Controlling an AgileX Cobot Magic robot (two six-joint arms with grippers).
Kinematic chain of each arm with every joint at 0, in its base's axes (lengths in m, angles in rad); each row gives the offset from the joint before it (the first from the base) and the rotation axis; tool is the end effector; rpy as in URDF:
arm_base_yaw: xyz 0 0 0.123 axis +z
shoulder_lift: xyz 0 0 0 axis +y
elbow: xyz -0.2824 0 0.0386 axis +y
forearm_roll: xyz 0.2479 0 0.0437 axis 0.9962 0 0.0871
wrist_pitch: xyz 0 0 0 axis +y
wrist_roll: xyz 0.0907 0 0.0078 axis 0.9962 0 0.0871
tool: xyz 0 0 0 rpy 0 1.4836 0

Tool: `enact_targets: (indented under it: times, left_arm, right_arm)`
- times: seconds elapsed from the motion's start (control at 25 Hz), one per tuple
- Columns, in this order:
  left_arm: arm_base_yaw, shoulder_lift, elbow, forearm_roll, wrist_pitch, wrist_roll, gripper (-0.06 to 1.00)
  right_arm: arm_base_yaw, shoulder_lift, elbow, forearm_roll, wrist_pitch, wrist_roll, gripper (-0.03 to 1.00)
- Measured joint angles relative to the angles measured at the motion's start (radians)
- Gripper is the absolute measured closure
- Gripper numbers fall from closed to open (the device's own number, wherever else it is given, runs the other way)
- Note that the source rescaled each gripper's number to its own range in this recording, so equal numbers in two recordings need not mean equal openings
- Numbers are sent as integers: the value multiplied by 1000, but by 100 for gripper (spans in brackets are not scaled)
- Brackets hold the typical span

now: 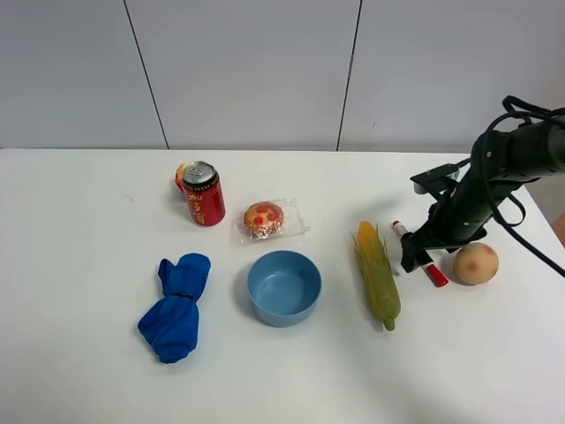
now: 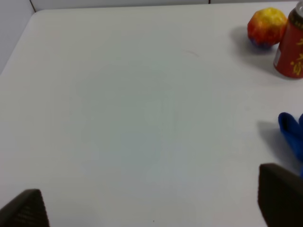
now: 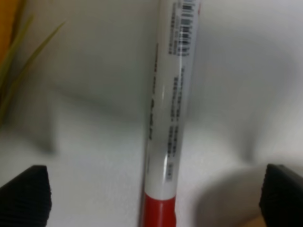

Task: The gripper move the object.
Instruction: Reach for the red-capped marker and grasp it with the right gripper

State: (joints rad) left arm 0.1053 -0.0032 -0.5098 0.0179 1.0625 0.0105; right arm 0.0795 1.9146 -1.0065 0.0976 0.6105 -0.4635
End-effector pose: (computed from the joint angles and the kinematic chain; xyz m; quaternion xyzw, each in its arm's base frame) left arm -0.0067 0.0007 0.2797 -0.0407 0.8493 0.0394 0.5249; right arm 0.3298 0.0314 0.1173 -0.2307 0.9701 0.0168 0.0741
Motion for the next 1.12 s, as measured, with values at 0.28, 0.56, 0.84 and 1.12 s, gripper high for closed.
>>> enact_targets:
  times: [0.28, 0.56, 0.84, 1.12]
  left_arm:
    - [0, 0, 0, 0, 0, 1, -6]
    - [0, -1, 0, 0, 0, 1, -6]
    - [0, -1, 0, 0, 0, 0, -6]
    - [0, -1, 0, 0, 0, 0, -6]
  right_arm:
    - [8, 40, 0, 40, -50, -8, 17]
    - [18, 55, -3, 43, -60, -11, 33]
    - [18, 56, -3, 44, -62, -11, 68]
    - [18, 57, -3, 45, -62, -11, 95]
